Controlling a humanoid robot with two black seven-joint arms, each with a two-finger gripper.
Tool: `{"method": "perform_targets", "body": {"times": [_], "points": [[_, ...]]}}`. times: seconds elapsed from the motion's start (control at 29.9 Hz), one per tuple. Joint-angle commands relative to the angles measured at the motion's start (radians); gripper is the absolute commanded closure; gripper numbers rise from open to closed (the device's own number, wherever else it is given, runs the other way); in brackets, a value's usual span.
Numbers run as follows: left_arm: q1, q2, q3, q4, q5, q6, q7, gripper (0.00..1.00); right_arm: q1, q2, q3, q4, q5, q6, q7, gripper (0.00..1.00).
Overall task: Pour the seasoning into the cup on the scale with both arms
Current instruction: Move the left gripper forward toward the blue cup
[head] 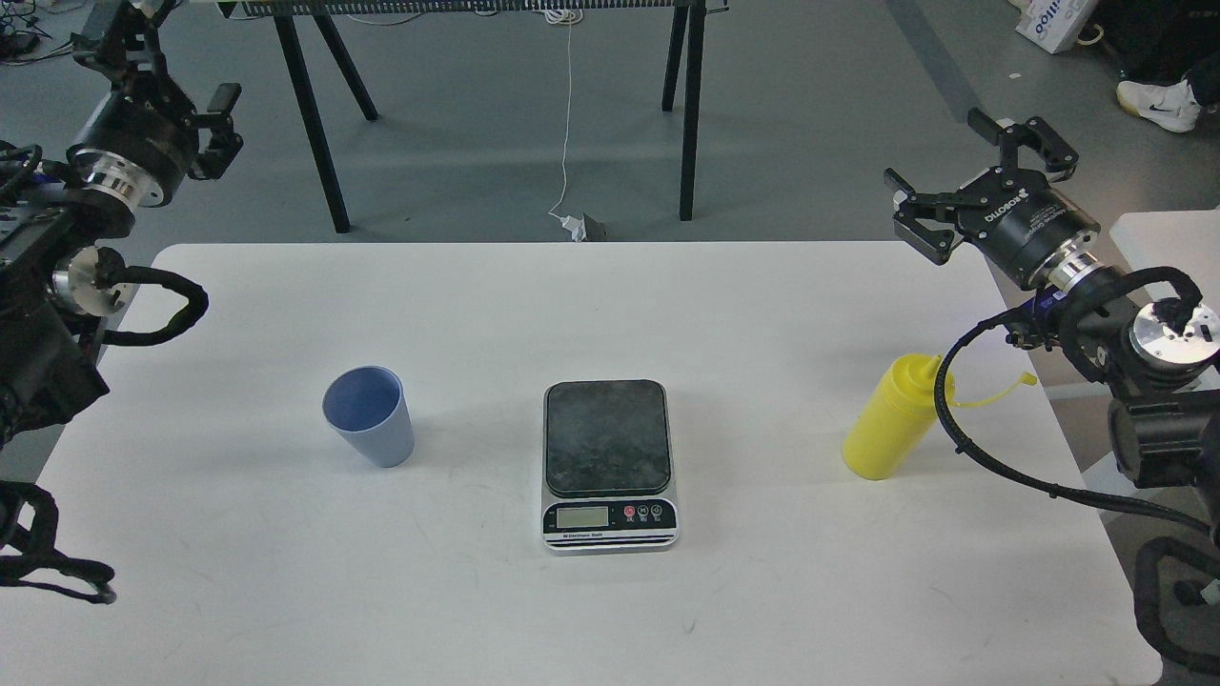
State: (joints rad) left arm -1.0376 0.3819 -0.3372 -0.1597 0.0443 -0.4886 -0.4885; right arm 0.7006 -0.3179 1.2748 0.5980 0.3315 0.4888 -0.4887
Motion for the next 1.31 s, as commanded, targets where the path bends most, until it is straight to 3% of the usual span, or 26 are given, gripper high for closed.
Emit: {"method": "perform_targets", "body": {"times": [0.0, 0.47, 0.8, 0.94, 1.1, 1.27], "points": [[-0.002, -0.003, 0.003, -0.001, 0.002, 0.000, 0.000, 0.00, -0.001, 0.003, 0.000, 0.000, 0.000, 0.000, 0.000, 0.00], [-0.035, 0.051, 0.036, -0.001, 0.052, 0.000, 0.000, 0.00, 0.000, 0.014, 0.001, 0.000, 0.000, 0.000, 0.000, 0.00], [-0.134, 0.219, 0.148, -0.003, 0.449, 0.000, 0.000, 0.00, 0.005, 0.016, 0.052, 0.008, 0.000, 0.000, 0.000, 0.00], [-0.197, 0.221, 0.233, -0.018, 0.702, 0.000, 0.000, 0.00, 0.008, 0.019, 0.049, 0.009, 0.000, 0.000, 0.000, 0.00], [-0.225, 0.219, 0.354, -0.185, 1.061, 0.000, 0.000, 0.00, 0.016, 0.022, 0.044, 0.008, 0.000, 0.000, 0.000, 0.00], [-0.226, 0.274, 0.396, -0.522, 1.489, 0.000, 0.000, 0.00, 0.017, 0.019, 0.038, 0.008, 0.000, 0.000, 0.000, 0.00]]}}
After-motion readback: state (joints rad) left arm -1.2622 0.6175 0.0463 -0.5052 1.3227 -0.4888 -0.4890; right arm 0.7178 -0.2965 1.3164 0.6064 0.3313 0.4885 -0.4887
